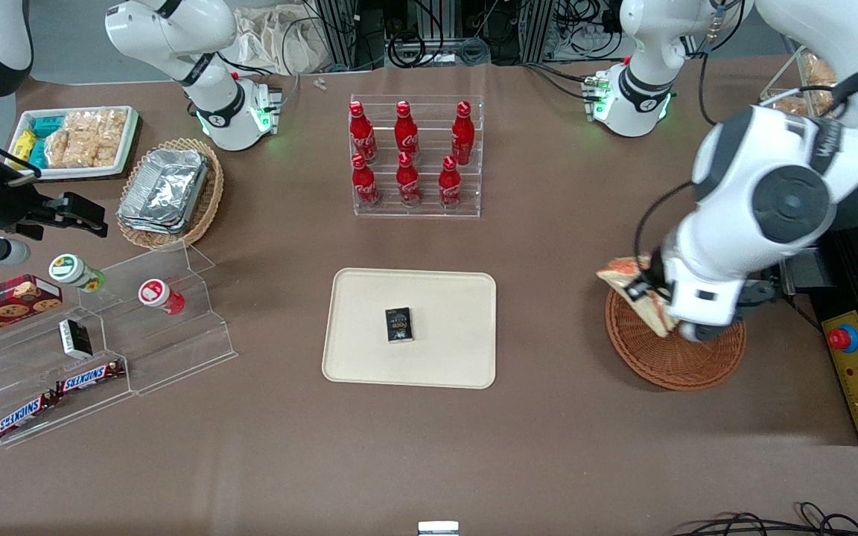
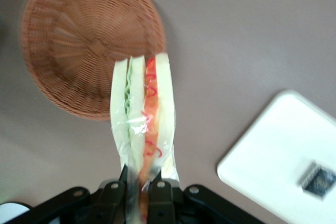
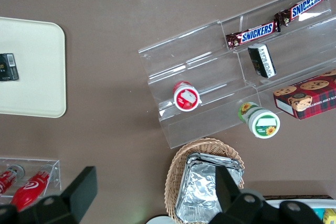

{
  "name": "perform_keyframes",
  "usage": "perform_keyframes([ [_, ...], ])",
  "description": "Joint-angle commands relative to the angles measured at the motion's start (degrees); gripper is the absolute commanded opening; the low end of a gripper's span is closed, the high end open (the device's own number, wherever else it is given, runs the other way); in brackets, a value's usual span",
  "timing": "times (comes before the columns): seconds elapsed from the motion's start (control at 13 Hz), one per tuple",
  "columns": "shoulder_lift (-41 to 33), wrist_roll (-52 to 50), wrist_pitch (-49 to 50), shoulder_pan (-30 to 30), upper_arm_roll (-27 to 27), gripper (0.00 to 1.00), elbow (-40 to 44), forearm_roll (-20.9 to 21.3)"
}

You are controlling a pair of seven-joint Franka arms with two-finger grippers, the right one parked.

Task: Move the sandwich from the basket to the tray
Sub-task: 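Lift the sandwich out of the basket and carry it toward the tray, then lower the sandwich onto the cream tray beside the black packet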

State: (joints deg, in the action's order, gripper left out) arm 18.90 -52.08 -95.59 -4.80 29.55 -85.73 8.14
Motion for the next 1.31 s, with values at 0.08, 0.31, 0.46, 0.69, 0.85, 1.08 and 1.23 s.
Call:
perform_keyframes([
  [0.08,5.43,3.38,-1.86,5.75,3.94,0.00,1.26,6.18],
  [0.31,10.61,6.53,-9.85,10.41,3.94,0.00,1.44,7.76],
  [0.46,14.75,6.90,-15.91,12.79,3.94,0.00,1.44,11.97],
  [0.69,20.20,7.08,-26.29,14.73,3.94,0.00,1.27,13.92],
  [0.85,22.57,6.99,-28.68,16.92,3.85,0.00,1.26,16.11],
  [1.08,26.97,6.99,-32.46,16.93,3.76,0.00,1.26,18.49],
  [1.23,28.73,6.99,-32.65,16.84,3.76,0.00,1.26,18.67],
])
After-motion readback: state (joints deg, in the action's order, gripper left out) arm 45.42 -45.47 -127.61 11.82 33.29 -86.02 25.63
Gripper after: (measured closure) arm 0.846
